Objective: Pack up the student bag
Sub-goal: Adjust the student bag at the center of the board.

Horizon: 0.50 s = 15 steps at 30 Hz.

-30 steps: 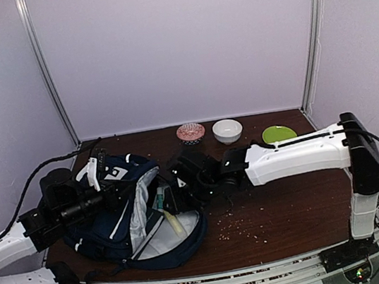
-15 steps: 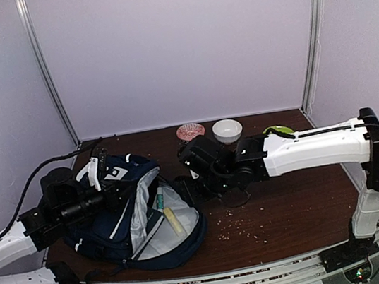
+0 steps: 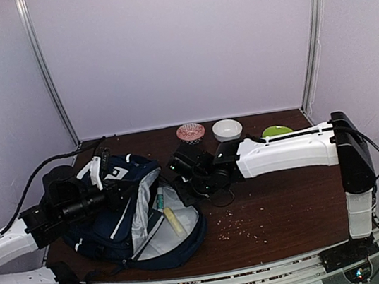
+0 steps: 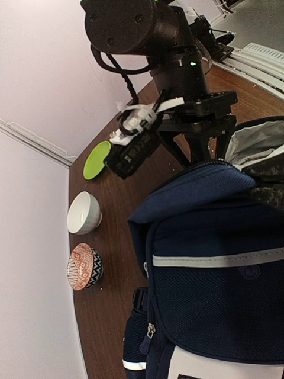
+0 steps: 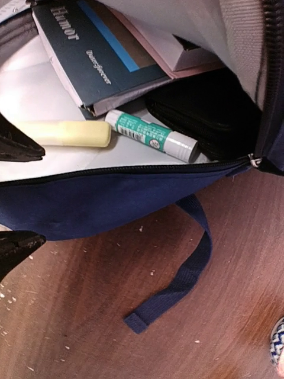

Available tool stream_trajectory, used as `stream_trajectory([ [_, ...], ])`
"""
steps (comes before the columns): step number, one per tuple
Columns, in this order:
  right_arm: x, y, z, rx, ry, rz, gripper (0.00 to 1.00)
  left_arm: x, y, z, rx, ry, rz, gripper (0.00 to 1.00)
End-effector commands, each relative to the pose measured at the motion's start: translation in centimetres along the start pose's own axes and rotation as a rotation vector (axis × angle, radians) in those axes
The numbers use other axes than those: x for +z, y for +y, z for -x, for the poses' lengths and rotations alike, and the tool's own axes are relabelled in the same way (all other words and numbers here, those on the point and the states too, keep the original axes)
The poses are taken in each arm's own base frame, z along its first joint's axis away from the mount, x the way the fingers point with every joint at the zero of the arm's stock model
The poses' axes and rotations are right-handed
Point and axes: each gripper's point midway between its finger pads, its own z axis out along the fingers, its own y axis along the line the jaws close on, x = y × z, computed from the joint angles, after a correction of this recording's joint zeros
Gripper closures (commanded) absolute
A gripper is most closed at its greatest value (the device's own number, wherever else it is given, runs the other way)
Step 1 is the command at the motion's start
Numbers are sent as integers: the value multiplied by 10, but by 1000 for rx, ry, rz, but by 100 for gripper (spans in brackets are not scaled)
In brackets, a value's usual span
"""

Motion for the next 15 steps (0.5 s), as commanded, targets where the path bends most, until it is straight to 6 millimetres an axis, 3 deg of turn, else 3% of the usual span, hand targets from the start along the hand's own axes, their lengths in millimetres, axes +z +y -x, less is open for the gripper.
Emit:
stream_trajectory([
  [1, 16, -9, 4, -22, 12, -40, 68, 9, 3, 18, 35, -5, 38, 100],
  [8, 27, -17, 3, -26, 30, -54, 74, 31, -12, 25, 42, 33, -33, 100],
  [15, 33, -27, 1, 18, 31, -44, 96, 34, -13, 23, 42, 42, -30, 100],
])
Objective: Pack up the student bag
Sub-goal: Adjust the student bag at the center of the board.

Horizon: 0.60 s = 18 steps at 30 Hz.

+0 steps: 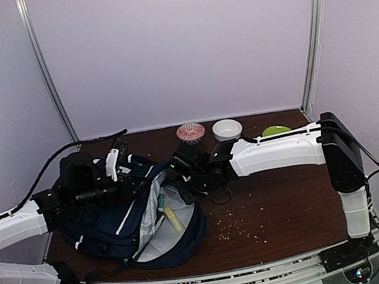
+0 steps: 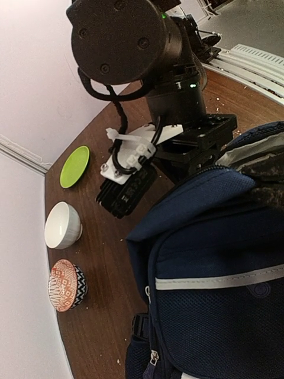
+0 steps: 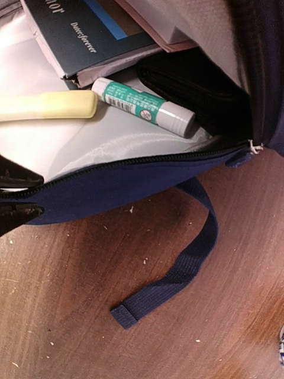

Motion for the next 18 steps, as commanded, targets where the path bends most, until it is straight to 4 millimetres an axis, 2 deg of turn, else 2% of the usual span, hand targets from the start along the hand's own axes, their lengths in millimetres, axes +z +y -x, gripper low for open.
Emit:
stream_trajectory([
  [1, 5, -10, 2, 30, -9, -8, 99, -6, -4, 27, 32, -85, 7, 100],
  [5, -4, -27, 8, 89, -52, -41, 100, -5, -5, 27, 36, -82, 6, 100],
  [8, -19, -56, 9, 199, -106, -54, 100, 6, -8, 19, 46, -35, -10, 100],
  [12, -34, -94, -11, 314, -141, -73, 100, 26, -23, 15, 81, 19, -62, 100],
  [15, -41, -110, -35, 339, -126, -86, 100, 43, -44, 19, 135, 46, -114, 100],
  [18, -47, -116, -54, 374, -118, -78, 100, 62, -66, 27, 189, 66, -163, 100],
])
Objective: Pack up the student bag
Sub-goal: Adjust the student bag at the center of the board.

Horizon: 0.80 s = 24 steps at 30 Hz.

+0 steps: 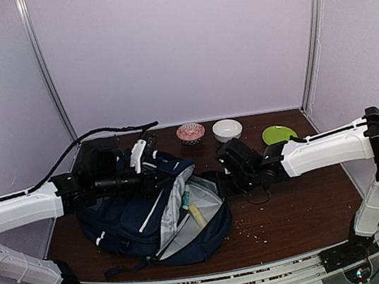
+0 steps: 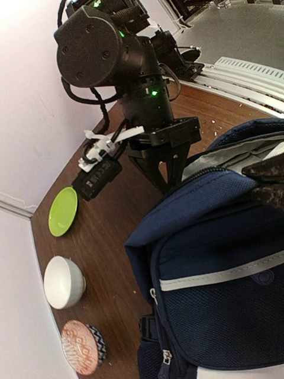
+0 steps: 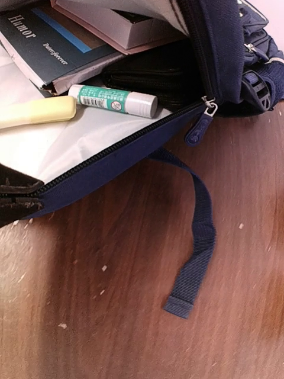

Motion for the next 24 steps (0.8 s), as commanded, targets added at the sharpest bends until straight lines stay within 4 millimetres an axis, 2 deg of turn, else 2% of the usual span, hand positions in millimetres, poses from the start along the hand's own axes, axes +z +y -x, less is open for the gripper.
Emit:
stream_trajectory([
  [1, -12, -41, -16, 89, -23, -88, 100, 25, -20, 31, 119, -24, -38, 100],
  [5, -15, -54, -29, 139, -29, -86, 100, 54, -34, 35, 139, 15, -86, 100],
  [8, -15, -53, -30, 139, -23, -80, 100, 63, -34, 31, 123, 42, -78, 100],
  [9, -15, -52, -30, 139, -23, -75, 100, 61, -32, 31, 114, 43, -66, 94],
  [11, -15, -49, -27, 137, -27, -67, 100, 52, -28, 30, 101, 42, -36, 67],
  [13, -15, -46, -25, 131, -28, -59, 100, 36, -24, 31, 84, 21, 5, 52],
  [19, -16, -38, -16, 119, -38, -41, 100, -26, 2, 24, 2, -34, 205, 23],
  [20, -15, -37, -15, 119, -39, -38, 100, -38, 10, 20, -29, -49, 255, 6],
  [21, -15, -36, -14, 121, -40, -33, 100, -49, 20, 13, -68, -57, 310, 3],
  [24, -12, -31, -13, 124, -36, -19, 100, -87, 57, -18, -232, -77, 513, 2],
])
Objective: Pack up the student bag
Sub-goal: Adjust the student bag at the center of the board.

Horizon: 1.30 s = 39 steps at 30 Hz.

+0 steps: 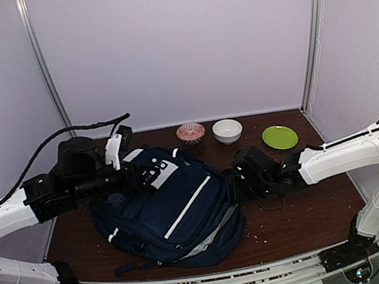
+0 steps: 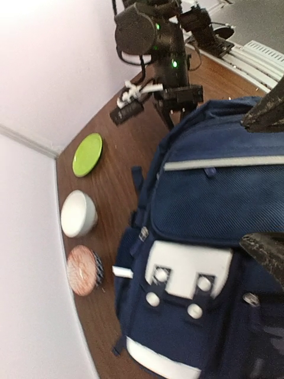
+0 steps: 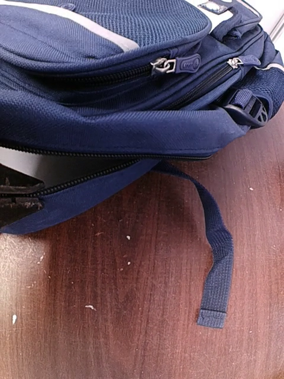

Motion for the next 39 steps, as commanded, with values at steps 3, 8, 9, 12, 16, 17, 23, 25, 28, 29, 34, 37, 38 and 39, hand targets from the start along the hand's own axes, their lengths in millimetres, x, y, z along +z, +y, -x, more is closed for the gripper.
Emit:
stream_trajectory([
  [3, 7, 6, 6, -8, 4, 3, 100, -54, 103, -83, -339, 42, 476, 2],
  [8, 13, 12, 3, -15, 22, 18, 100, -78, 142, -122, -502, -4, 595, 2],
  [9, 13, 13, 4, -17, 23, 20, 100, -80, 150, -126, -527, -7, 604, 2],
  [12, 14, 15, 3, -21, 28, 22, 100, -77, 162, -128, -597, -19, 580, 2],
  [16, 14, 17, 5, -19, 30, 26, 100, -69, 163, -135, -673, 24, 562, 2],
  [17, 13, 18, 6, -17, 29, 28, 100, -68, 161, -139, -703, 47, 558, 2],
  [23, 8, 20, 11, -23, 13, 35, 100, -80, 145, -155, -886, 26, 466, 3],
  [25, 8, 20, 11, -25, 12, 35, 100, -86, 142, -154, -927, -17, 438, 5],
  [28, 8, 22, 12, -26, 14, 39, 100, -89, 143, -163, -940, 4, 453, 7],
  [29, 8, 23, 12, -26, 16, 40, 100, -88, 142, -166, -947, 19, 446, 8],
  [34, 9, 23, 12, -35, 20, 36, 100, -67, 134, -164, -935, 6, 342, 13],
  [37, 12, 23, 10, -37, 30, 33, 100, -55, 132, -159, -936, 0, 305, 15],
  [38, 12, 23, 9, -38, 31, 32, 100, -50, 131, -159, -939, 0, 290, 16],
  [39, 13, 23, 9, -38, 33, 32, 100, -46, 131, -158, -943, 0, 281, 18],
])
